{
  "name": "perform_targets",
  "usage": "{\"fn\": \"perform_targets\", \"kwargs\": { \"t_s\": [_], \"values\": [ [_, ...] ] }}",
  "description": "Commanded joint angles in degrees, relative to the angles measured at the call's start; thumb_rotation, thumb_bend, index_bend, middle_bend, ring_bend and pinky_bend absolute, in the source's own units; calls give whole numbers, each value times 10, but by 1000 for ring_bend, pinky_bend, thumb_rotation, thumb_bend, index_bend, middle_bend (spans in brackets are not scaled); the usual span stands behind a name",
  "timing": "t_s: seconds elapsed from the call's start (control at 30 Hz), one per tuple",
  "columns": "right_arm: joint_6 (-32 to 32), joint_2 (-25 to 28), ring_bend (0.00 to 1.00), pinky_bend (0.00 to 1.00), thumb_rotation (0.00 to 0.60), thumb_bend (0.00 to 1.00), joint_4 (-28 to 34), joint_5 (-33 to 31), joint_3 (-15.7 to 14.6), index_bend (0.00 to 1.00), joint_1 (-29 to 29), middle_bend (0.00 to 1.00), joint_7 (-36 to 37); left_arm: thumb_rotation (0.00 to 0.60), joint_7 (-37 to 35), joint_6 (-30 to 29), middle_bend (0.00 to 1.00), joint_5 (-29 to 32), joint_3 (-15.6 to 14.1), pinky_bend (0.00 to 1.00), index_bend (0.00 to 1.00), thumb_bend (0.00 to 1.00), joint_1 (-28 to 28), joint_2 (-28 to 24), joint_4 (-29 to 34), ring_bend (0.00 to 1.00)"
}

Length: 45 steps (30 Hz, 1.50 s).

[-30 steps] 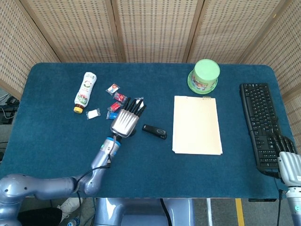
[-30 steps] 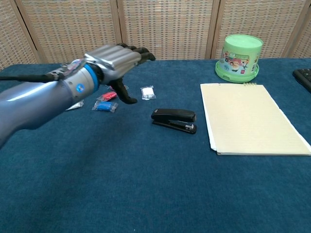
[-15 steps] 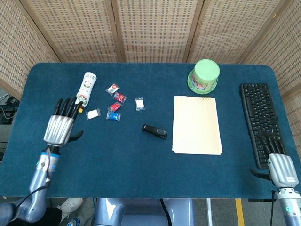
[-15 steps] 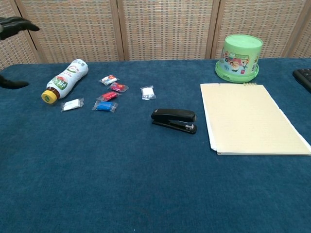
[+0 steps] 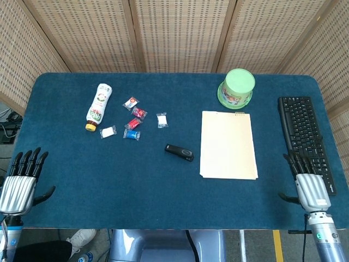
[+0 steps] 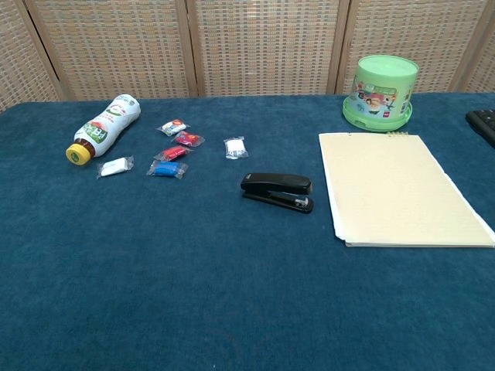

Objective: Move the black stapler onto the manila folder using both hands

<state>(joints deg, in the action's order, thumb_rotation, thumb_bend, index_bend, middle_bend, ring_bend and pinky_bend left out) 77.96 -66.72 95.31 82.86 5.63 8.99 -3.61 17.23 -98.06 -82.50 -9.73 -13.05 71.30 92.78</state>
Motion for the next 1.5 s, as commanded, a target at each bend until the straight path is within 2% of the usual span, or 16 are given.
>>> {"fn": "perform_targets", "kwargs": {
  "t_s": [0.03,0.13,0.3,0.4,0.53,0.73,1.0,1.3,1.5],
  "values": [
    [-14,-10,0,41,600,123,63,-1,25,122,34,0,-69,600,-30,-4,0,-13,8,0,41,243,14,-13,-5,0],
    [-35,-39,0,75,600,122,126,-19,45,154,70,0,-157,600,-46,4,0,-17,19,0,41,242,18,-23,-2,0],
    [-67,-105,0,126,600,150,175,-73,73,237,123,0,-255,600,-67,8,0,-28,27,0,41,242,28,-35,3,0],
    [-81,-166,0,146,600,161,175,-136,97,284,166,0,-325,600,-76,10,0,-39,30,0,42,242,33,-40,4,0],
    [-86,-238,0,146,600,165,158,-219,117,298,219,1,-409,600,-94,20,0,-48,36,0,42,243,37,-48,5,0],
    [-75,-322,0,146,600,167,113,-312,140,298,286,5,-487,600,-107,37,0,-52,46,0,42,242,42,-53,3,0],
    [-71,-397,0,146,600,198,31,-383,156,296,351,8,-523,600,-116,60,0,-59,53,0,42,242,45,-58,4,0],
    [-79,-428,0,147,600,216,-39,-421,175,294,389,15,-517,600,-128,81,0,-55,64,0,45,242,45,-60,1,0],
    [-98,-437,0,149,600,229,-96,-436,175,296,404,22,-507,600,-131,95,0,-49,70,0,48,242,44,-60,-3,0]
  ]
}}
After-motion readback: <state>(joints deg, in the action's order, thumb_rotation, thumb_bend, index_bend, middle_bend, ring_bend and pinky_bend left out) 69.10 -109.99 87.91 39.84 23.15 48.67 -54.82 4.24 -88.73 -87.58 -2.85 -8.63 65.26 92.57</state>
